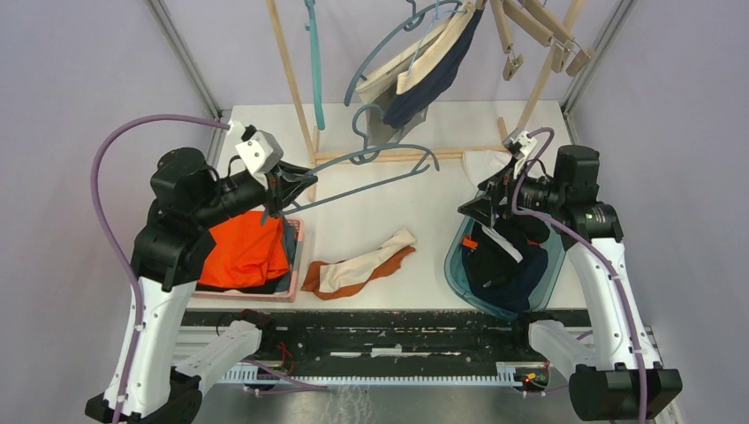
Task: Remove the underwear clipped to the hanger
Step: Place the hanger at the clothesline.
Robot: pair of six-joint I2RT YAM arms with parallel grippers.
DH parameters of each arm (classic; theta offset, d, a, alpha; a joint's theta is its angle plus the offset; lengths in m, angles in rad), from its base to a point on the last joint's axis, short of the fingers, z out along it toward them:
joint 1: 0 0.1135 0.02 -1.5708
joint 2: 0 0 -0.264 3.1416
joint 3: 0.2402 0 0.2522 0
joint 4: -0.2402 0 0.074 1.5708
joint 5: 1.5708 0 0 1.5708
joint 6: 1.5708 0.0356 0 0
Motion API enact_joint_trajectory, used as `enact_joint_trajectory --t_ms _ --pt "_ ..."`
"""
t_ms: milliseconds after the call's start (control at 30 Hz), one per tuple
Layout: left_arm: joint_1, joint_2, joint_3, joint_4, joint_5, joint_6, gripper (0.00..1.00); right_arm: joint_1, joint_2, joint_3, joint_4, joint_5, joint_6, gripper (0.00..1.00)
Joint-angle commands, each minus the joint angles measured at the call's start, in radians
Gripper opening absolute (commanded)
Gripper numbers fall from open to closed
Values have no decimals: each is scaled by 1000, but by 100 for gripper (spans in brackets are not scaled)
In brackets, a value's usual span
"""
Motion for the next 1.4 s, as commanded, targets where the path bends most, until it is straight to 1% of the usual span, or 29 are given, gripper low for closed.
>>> enact_joint_trajectory --t_ms 0,233,367,467,700,1133,1233,1367 --pt "-3 -10 99 -131 -77 129 3 12 18 72 -49 -24 -58 100" --pt "-3 -11 206 -272 -198 174 3 20 23 53 -52 -12 -61 100" --pt "-3 -8 264 -343 -369 189 3 20 12 27 -39 5 -62 100" --pt "-3 1 277 -351 -476 183 3 20 13 20 -36 12 -64 100" --pt "-3 24 293 -301 -526 117 3 20 13 7 -35 27 -70 100" --pt "-3 136 383 -221 -669 100 3 20 13 1 -40 31 -82 100" --pt "-2 147 388 -199 -667 93 3 20 10 -3 -42 37 -88 100" --pt "-3 183 429 -197 -614 77 3 20 11 -5 -42 37 -90 100"
